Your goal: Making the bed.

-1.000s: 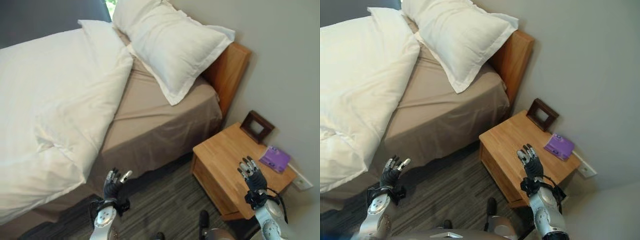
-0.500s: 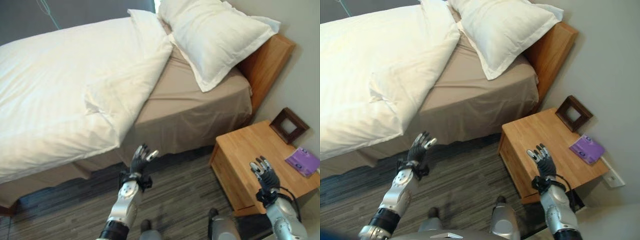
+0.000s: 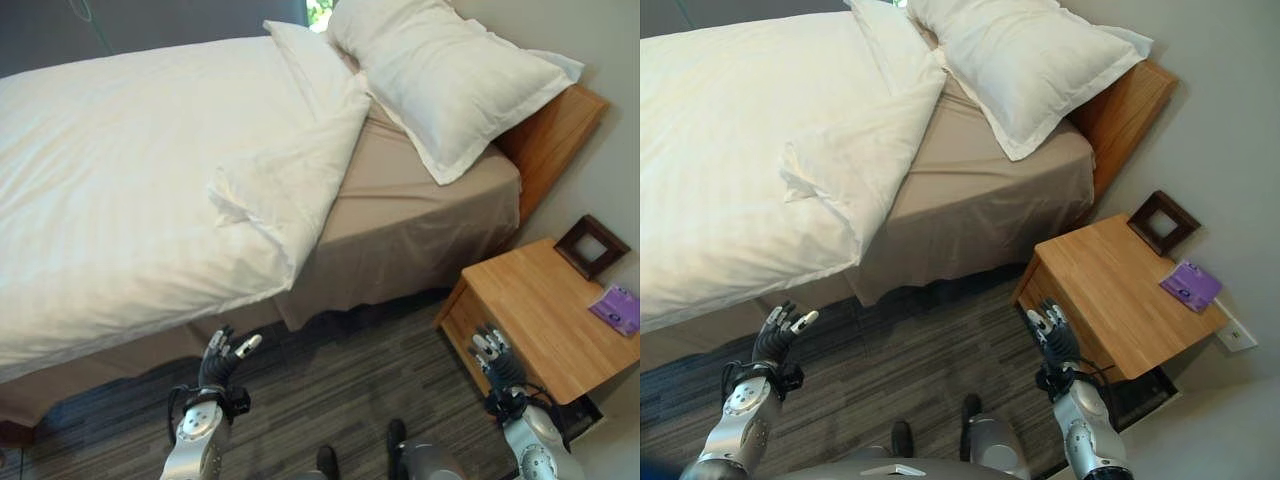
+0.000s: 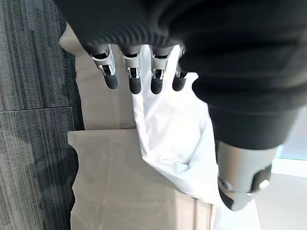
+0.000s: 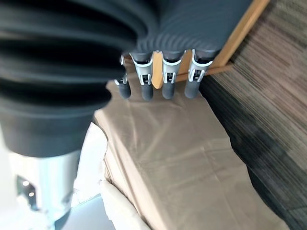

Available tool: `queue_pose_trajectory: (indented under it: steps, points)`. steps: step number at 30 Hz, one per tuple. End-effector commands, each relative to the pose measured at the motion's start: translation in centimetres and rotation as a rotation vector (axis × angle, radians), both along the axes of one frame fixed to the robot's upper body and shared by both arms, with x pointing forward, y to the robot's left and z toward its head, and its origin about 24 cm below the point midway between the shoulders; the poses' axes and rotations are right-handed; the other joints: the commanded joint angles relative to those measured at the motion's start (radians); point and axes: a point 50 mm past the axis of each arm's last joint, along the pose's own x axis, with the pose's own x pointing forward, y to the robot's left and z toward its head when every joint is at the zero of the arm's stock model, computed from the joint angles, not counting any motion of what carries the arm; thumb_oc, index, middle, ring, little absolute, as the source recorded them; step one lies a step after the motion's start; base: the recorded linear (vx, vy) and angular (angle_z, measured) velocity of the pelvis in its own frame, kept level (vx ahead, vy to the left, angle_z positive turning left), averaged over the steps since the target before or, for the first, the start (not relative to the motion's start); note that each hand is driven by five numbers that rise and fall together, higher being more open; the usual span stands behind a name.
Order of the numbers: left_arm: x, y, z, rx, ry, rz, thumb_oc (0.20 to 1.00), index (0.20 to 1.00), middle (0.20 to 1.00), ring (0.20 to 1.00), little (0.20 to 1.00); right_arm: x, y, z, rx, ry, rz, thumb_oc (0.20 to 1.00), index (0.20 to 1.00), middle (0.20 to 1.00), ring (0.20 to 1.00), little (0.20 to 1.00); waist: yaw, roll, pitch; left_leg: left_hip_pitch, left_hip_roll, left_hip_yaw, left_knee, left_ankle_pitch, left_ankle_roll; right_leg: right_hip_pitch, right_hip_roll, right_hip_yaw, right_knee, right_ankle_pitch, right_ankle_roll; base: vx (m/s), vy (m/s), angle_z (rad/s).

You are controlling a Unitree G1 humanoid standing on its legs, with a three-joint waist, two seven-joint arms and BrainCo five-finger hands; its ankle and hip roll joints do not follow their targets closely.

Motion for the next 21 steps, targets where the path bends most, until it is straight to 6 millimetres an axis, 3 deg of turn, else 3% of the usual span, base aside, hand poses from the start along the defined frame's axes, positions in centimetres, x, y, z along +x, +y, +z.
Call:
queue_pose_trajectory:
  steps: [1, 6, 11, 13, 14, 15, 16, 17, 18, 19, 21]
  points:
    - [2.4, -0.4, 2.8, 0.025, -0.156, -0.04, 1.0, 1.0, 1.0, 1.0, 1.0, 2.0, -0.4, 2.6, -0.046, -0.14, 0.016, 1.0, 1.0, 1.0, 1.0, 1.0, 0.007, -0.003, 0.003, 0.043, 0.042, -0.037, 0.01, -0.022, -0.041, 0.097, -0.02, 0.009, -0.088, 0.023, 0.033, 0.08, -0.031, 0.1]
    - [2.9, -2.8, 2.6, -0.034, -0.155, -0.118, 1.0, 1.0, 1.0, 1.0, 1.0, 1.7, -1.0, 2.6, -0.058, -0.136, -0.01, 1.0, 1.0, 1.0, 1.0, 1.0, -0.009, 0.006, -0.002, 0.05, 0.049, -0.051, 0.001, -0.021, -0.044, 0.116, -0.017, -0.002, -0.105, 0.009, 0.023, 0.1, -0.075, 0.08]
    - [3.5, -3.0, 3.2, 0.003, -0.175, -0.158, 1.0, 1.0, 1.0, 1.0, 1.0, 1.2, -1.1, 2.3, -0.103, -0.115, 0.022, 1.0, 1.0, 1.0, 1.0, 1.0, -0.023, 0.005, 0.005, 0.047, 0.067, -0.047, 0.014, -0.028, -0.058, 0.107, -0.005, -0.008, -0.094, -0.004, 0.013, 0.07, -0.113, 0.02]
    - [3.8, -3.0, 3.5, 0.003, -0.191, -0.155, 1.0, 1.0, 1.0, 1.0, 1.0, 0.8, -1.4, 1.9, -0.124, -0.092, 0.025, 1.0, 1.0, 1.0, 1.0, 1.0, -0.03, -0.007, 0.008, 0.026, 0.089, -0.043, 0.085, -0.039, -0.072, 0.116, 0.003, -0.003, -0.099, -0.013, 0.002, 0.08, -0.226, -0.03]
    - [4.6, -3.6, 4.1, -0.02, -0.224, -0.164, 1.0, 1.0, 1.0, 1.0, 1.0, 0.4, -2.0, 1.7, -0.132, -0.08, 0.001, 1.0, 1.0, 1.0, 1.0, 1.0, -0.031, -0.028, 0.038, -0.058, 0.113, -0.029, 0.297, 0.025, -0.105, 0.143, 0.002, -0.015, -0.102, -0.016, -0.019, 0.02, -0.239, -0.07]
    - [4.8, -3.9, 4.4, -0.038, -0.242, -0.167, 1.0, 1.0, 1.0, 1.0, 1.0, 0.3, -2.3, 1.5, -0.131, -0.073, -0.01, 1.0, 1.0, 1.0, 1.0, 1.0, -0.028, -0.037, 0.053, -0.114, 0.114, -0.052, 0.411, 0.049, -0.114, 0.156, 0.004, -0.024, -0.102, -0.019, -0.032, 0.02, -0.237, 0.11]
    - [4.8, -3.9, 4.4, -0.038, -0.242, -0.166, 1.0, 1.0, 1.0, 1.0, 1.0, 0.3, -2.3, 1.5, -0.131, -0.073, -0.01, 1.0, 1.0, 1.0, 1.0, 1.0, -0.03, -0.036, 0.052, -0.116, 0.115, -0.053, 0.413, 0.048, -0.114, 0.155, 0.004, -0.025, -0.102, -0.019, -0.033, 0.09, -0.188, 0.37]
    - [5.0, -4.6, 4.6, -0.074, -0.258, -0.167, 1.0, 1.0, 1.0, 1.0, 1.0, 0.3, -2.4, 1.3, -0.106, -0.062, -0.04, 1.0, 1.0, 1.0, 1.0, 1.0, -0.003, -0.057, 0.073, -0.195, 0.067, -0.103, 0.5, 0.064, -0.107, 0.189, -0.005, -0.027, -0.114, -0.022, -0.044, 0.25, -0.148, 0.14]
    - [4.8, -5.1, 4.2, -0.105, -0.245, -0.165, 1.0, 1.0, 1.0, 1.0, 1.0, 0.6, -2.2, 1.4, -0.066, -0.071, -0.062, 1.0, 1.0, 1.0, 1.0, 1.0, 0.004, -0.06, 0.063, -0.249, 0.046, -0.075, 0.398, 0.034, -0.089, 0.222, -0.008, -0.018, -0.141, -0.026, -0.036, 0.49, -0.132, -0.02]
    - [4.3, -5.4, 3.4, -0.115, -0.212, -0.177, 1.0, 1.0, 1.0, 1.0, 1.0, 0.6, -1.9, 1.4, -0.045, -0.08, -0.056, 1.0, 1.0, 1.0, 1.0, 1.0, 0.022, -0.047, 0.047, -0.271, 0.038, -0.04, 0.259, 0.046, -0.071, 0.259, 0.0, -0.013, -0.163, -0.042, -0.027, 0.5, -0.002, -0.14]
    - [3.7, -5.3, 2.7, -0.103, -0.178, -0.17, 1.0, 1.0, 1.0, 1.0, 1.0, 0.4, -1.5, 1.0, -0.043, -0.065, -0.04, 1.0, 1.0, 1.0, 1.0, 1.0, 0.042, -0.028, 0.043, -0.281, 0.02, -0.064, 0.141, 0.121, -0.073, 0.288, 0.012, -0.01, -0.163, -0.068, -0.024, 0.42, 0.071, 0.01]
